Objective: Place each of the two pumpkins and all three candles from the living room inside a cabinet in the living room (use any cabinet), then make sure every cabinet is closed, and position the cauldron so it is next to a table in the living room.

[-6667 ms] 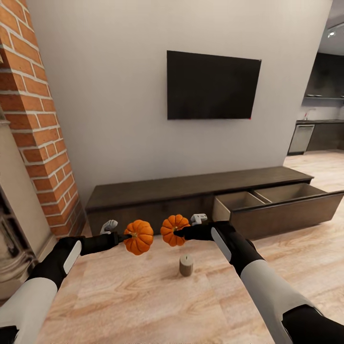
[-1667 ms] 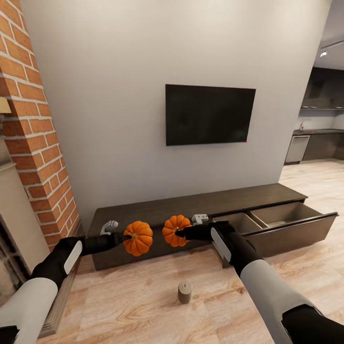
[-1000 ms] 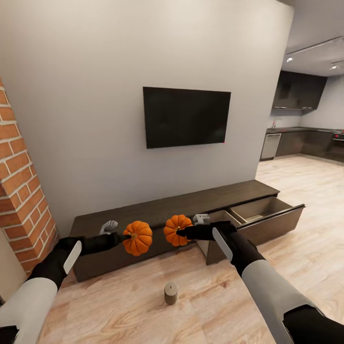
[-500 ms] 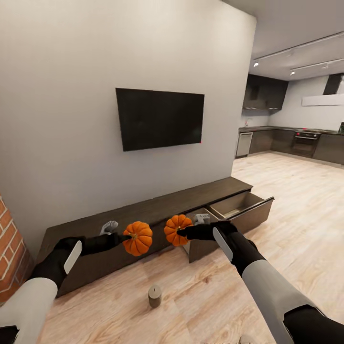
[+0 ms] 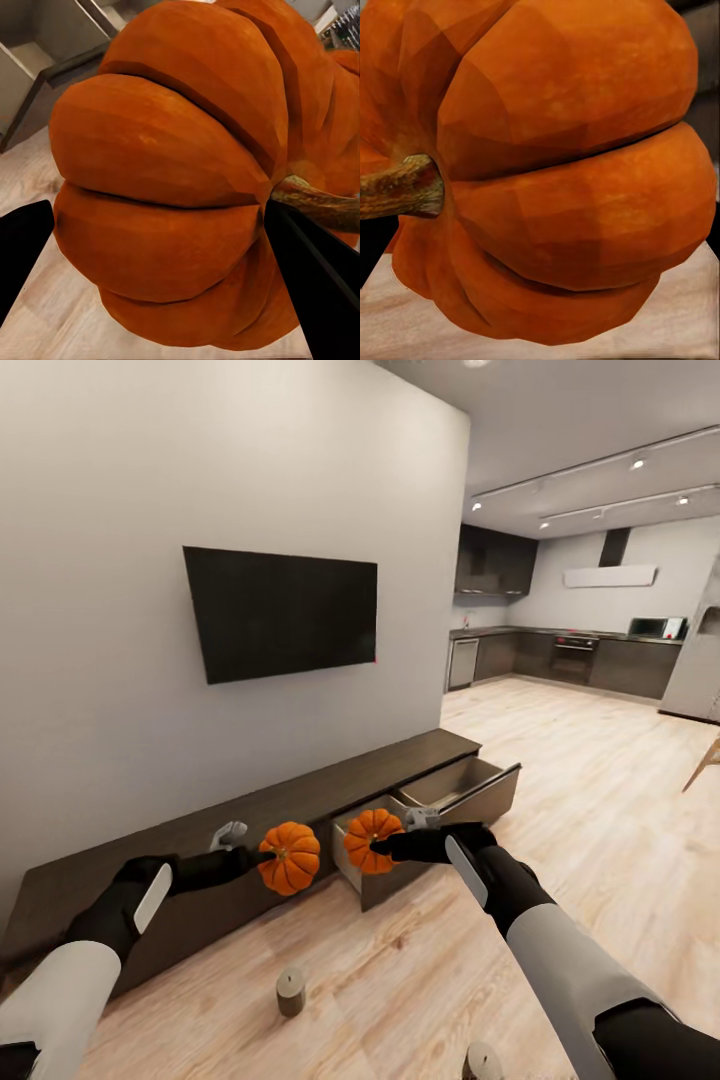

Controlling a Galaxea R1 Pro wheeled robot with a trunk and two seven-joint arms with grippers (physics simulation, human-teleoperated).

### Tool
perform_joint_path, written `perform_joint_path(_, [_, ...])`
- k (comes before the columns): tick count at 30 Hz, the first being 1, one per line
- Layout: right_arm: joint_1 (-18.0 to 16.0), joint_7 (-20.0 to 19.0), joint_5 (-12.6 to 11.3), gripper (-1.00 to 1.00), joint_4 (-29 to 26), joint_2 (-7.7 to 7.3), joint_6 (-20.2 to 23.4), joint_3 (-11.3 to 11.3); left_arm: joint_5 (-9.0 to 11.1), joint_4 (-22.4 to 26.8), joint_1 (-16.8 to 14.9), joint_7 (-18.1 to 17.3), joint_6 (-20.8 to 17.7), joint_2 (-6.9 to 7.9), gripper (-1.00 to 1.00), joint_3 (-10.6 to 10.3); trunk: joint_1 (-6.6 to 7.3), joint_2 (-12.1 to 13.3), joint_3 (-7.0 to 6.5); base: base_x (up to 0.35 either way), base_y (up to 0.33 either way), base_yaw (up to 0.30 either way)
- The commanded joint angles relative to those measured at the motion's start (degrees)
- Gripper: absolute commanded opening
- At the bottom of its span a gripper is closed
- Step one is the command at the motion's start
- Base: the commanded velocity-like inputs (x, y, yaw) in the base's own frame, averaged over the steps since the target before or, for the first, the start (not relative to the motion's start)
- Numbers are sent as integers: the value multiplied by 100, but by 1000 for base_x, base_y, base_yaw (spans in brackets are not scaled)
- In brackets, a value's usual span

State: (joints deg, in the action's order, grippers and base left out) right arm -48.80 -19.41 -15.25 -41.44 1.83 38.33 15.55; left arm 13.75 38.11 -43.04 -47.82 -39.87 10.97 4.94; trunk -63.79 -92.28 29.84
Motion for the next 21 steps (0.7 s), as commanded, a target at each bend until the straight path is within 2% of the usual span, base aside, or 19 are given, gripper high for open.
perform_joint_path(1, [-6,-1,-31,-100,-4,1,25,1,56,8,-3,-1,-46,1,-100,14,0,-4,0,0,0,-274])
perform_joint_path(21, [-6,-6,-31,-100,-5,1,25,5,13,4,-3,69,-12,-7,-100,-1,0,-4,-110,0,0,-259])
